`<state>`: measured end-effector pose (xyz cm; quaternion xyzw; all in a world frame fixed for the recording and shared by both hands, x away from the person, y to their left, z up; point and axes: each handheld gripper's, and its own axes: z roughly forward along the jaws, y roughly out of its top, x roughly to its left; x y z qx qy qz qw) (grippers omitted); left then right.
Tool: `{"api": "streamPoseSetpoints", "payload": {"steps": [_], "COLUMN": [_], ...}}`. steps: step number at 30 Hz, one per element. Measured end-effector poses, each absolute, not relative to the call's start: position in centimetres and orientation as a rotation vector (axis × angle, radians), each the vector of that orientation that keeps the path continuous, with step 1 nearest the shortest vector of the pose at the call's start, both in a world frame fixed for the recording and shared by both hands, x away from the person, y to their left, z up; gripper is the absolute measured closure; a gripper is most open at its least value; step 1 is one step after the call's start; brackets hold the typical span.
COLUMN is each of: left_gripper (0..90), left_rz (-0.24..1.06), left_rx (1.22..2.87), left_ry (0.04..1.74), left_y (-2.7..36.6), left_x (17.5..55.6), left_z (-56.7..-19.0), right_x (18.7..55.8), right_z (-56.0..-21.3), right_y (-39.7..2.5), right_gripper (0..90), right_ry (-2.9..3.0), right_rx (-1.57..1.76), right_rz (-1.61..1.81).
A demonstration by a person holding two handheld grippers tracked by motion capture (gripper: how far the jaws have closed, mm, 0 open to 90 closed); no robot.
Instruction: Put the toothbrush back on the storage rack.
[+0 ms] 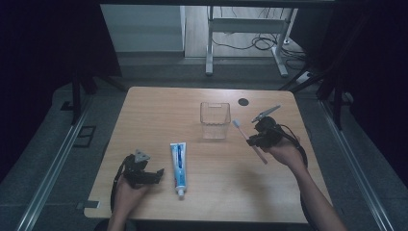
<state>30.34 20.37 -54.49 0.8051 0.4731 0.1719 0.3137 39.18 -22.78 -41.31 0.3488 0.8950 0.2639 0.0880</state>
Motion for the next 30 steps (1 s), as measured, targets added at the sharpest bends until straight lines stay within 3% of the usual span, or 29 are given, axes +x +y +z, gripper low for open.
{"api": "streamPoseSetpoints", "payload": {"steps": [30], "left_gripper": [6.7], "left_rz": [0.452], "left_rx": [2.12], "left_ry": [1.252], "left_y": [20.4], "left_x": [30.3], "left_z": [-54.5], "right_x": [42.9], "right_z": [-39.9], "right_y": [-19.3], "right_gripper": [78.9], "right_ry": [2.514], "right_rx": [1.028], "right_rz": [0.962]}}
